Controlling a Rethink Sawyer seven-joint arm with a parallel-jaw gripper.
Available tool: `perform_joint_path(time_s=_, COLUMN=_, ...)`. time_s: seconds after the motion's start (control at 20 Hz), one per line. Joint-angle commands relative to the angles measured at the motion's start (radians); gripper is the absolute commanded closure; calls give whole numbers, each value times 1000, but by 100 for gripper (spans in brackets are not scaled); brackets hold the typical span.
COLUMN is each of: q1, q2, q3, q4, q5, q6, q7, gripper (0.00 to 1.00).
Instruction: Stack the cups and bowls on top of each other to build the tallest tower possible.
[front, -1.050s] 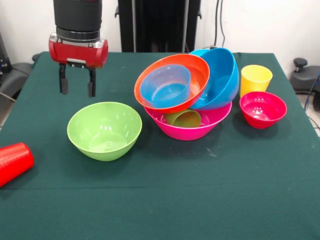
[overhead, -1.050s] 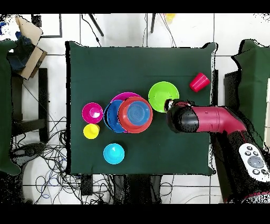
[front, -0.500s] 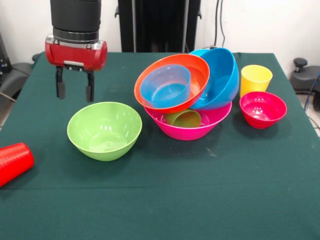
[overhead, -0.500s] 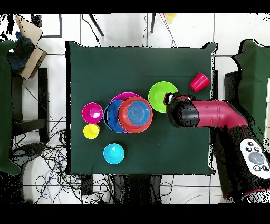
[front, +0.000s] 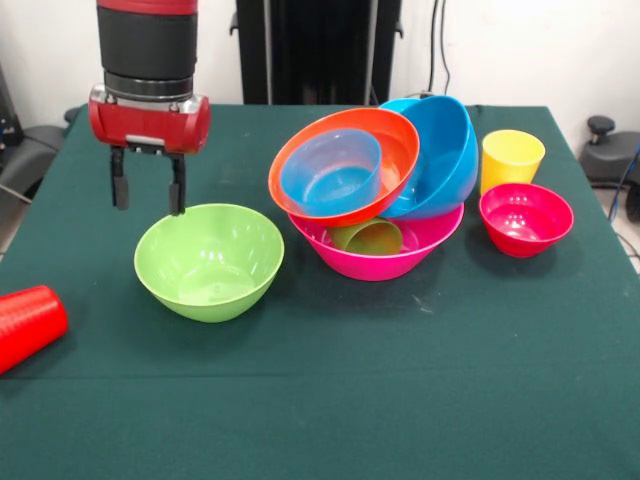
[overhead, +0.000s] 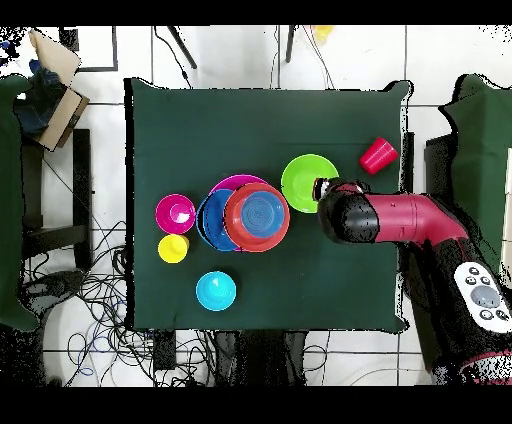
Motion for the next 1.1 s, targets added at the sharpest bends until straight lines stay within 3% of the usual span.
perform_joint_path(time_s=0.05, q1=-12, q2=94, q3=2, q4=39, q5=-131, q6=-113, q7=-72, gripper=0)
perform_joint_path(time_s=0.7, q1=39, q2=215, q3=-73, q4=-32, q5=-216, q6=-227, q7=-7, gripper=0)
perform_joint_path(time_s=1.1, q1=83, q2=276, q3=-135, q4=-74, q5=-225, q6=-302, q7=27, gripper=0)
